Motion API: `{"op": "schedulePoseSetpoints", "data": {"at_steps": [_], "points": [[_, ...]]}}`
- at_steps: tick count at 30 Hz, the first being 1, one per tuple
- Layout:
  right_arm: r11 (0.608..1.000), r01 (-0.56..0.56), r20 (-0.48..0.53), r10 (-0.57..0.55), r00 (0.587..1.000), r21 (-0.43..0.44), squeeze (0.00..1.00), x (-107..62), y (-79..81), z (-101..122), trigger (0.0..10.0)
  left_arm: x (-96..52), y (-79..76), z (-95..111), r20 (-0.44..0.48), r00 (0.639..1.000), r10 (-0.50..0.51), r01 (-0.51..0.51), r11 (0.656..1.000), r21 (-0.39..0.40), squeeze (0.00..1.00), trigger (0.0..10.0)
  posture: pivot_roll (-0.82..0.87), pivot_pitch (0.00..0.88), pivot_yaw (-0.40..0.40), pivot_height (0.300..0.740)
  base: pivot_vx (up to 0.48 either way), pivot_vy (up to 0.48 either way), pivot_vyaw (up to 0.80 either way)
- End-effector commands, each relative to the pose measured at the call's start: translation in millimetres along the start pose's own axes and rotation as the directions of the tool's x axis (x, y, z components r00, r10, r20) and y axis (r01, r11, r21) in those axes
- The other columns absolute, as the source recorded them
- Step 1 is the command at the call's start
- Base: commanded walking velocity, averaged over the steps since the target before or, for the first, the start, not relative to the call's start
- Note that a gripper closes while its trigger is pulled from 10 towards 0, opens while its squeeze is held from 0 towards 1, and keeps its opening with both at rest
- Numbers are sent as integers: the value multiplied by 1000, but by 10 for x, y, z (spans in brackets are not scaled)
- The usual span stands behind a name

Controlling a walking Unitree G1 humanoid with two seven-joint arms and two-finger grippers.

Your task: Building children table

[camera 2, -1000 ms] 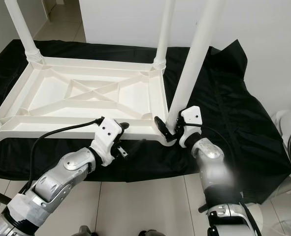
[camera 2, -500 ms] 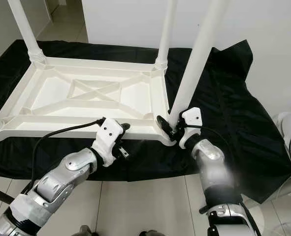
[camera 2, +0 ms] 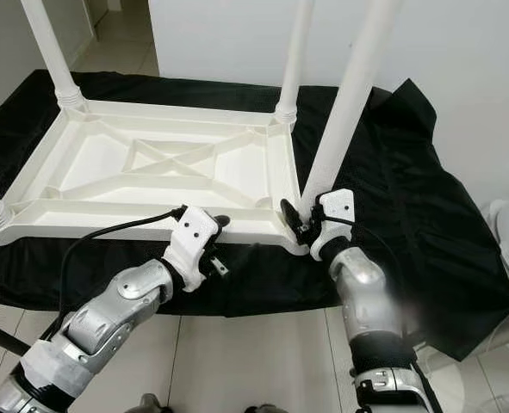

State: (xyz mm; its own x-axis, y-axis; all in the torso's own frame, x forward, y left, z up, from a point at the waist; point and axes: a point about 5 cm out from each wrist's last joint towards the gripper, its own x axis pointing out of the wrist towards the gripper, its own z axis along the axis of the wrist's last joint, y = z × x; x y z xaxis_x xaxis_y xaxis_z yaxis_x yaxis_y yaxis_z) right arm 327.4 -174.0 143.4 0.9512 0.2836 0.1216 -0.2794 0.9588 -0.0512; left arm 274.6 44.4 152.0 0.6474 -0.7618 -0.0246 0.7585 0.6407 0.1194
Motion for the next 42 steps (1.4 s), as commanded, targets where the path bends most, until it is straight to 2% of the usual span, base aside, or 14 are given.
{"op": "schedulePoseSetpoints", "data": {"at_steps": [1,2,4,13,16,18,22,26,31,36,37,38,39,42], "points": [[997,80,-55,-80,995,-3,0,-68,-90,-85,10000,-10,-76,-71,-28,991,-129,129,992,9,0,10000,-9,31,-49,740,0,0,0],[988,152,-67,-149,987,32,0,-74,-71,-86,10000,-8,-81,-74,-27,991,-128,129,992,17,0,10000,-12,30,-48,740,0,0,0],[973,222,-77,-216,973,69,0,-87,-49,-92,10000,-12,-89,-76,-27,991,-132,133,991,15,0,10000,-13,28,-48,740,0,0,0],[919,389,-110,-380,918,71,0,-159,125,-103,10000,-12,-95,-80,-28,990,-137,137,991,11,0,10000,-12,27,-48,740,0,0,0],[823,560,-152,-544,825,96,0,-212,251,-164,10000,-8,-100,-82,-27,990,-136,136,991,11,0,10000,-7,26,-50,740,0,0,0],[811,576,-161,-558,814,104,0,-213,278,-168,10000,-9,-102,-82,-27,990,-136,136,991,10,0,10000,-7,26,-50,740,0,0,0],[843,519,-123,-505,854,139,0,-153,424,-69,10000,-13,-107,-81,-26,991,-133,133,991,4,0,10000,-11,27,-50,740,0,0,0],[856,502,-114,-490,864,125,0,-163,400,-60,10000,-7,-112,-78,-25,990,-136,137,991,7,0,10000,-11,29,-51,740,0,0,0],[849,515,-100,-506,857,116,0,-178,368,-32,10000,-3,-112,-72,-22,990,-136,136,991,5,0,10000,-13,35,-52,740,0,0,0],[879,466,-61,-462,885,106,0,-176,358,12,10000,-10,-124,-70,-18,989,-146,146,989,-12,0,10000,-14,42,-53,740,0,0,0],[882,459,-52,-456,888,102,302,-182,345,18,10000,-10,-123,-68,-17,989,-146,146,989,-13,0,10000,-14,47,-55,740,0,0,0],[882,459,-52,-456,888,102,302,-182,345,18,10000,-10,-123,-68,-17,989,-146,146,989,-13,0,10000,-14,47,-55,740,0,0,0],[889,446,-40,-445,895,97,1000,-195,320,23,10000,-7,-118,-62,-13,989,-144,144,990,-13,0,10000,-16,51,-56,740,0,0,0],[910,402,-20,-403,915,103,1000,-209,307,24,10000,-5,-109,-49,-6,990,-138,138,990,-11,0,10000,-17,54,-56,740,0,0,0]]}}
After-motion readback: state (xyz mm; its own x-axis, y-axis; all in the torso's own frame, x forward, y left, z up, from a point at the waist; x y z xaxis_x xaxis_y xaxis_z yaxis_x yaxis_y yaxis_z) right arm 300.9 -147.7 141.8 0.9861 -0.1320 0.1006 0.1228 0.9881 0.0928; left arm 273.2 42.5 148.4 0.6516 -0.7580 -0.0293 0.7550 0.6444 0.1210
